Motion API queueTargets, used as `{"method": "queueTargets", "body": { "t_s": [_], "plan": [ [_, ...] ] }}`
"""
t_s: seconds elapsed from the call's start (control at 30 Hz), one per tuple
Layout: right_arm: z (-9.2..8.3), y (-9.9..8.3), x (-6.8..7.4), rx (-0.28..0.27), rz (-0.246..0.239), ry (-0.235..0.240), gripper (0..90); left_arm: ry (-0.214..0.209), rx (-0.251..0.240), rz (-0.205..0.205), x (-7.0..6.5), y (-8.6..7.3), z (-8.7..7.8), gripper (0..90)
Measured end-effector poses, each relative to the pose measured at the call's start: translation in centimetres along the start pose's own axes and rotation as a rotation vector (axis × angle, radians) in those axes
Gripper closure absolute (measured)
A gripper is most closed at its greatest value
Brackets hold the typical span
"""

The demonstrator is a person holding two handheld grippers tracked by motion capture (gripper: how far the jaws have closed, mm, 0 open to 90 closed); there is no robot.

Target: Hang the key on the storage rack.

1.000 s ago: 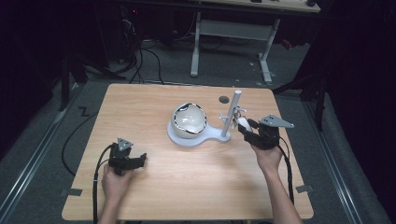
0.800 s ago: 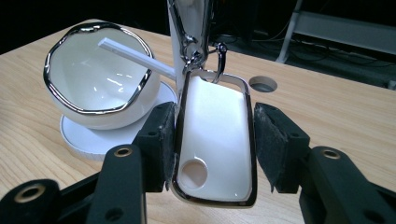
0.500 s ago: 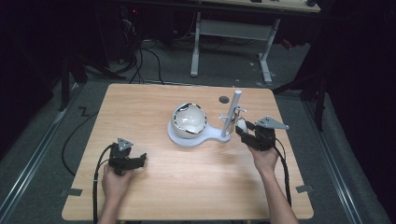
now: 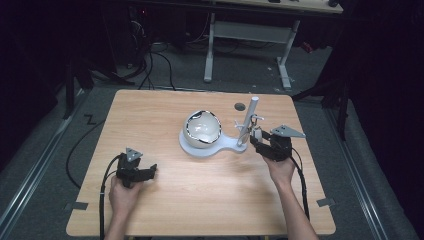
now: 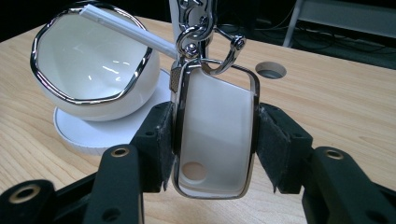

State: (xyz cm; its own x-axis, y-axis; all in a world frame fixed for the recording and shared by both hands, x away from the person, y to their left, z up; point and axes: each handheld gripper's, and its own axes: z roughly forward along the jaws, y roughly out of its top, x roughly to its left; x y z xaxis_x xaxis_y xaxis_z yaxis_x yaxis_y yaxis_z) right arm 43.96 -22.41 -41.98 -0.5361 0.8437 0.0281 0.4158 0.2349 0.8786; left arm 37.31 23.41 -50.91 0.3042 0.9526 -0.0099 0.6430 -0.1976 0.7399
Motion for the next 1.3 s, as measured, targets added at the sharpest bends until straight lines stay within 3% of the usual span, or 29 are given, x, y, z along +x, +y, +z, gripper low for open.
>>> {"method": "queueTargets", "body": {
  "t_s": [0.43, 1.3],
  "plan": [
    [-0.7, -0.3, -0.7, -0.002, 0.039, 0.032, 40.8, 0.000, 0.000, 0.001, 0.0, 0.0, 0.0, 18.5],
    [-4.3, -1.2, -2.1, -0.060, 0.085, 0.025, 41.8, 0.000, 0.001, 0.001, 0.0, 0.0, 0.0, 18.5]
  ]
}}
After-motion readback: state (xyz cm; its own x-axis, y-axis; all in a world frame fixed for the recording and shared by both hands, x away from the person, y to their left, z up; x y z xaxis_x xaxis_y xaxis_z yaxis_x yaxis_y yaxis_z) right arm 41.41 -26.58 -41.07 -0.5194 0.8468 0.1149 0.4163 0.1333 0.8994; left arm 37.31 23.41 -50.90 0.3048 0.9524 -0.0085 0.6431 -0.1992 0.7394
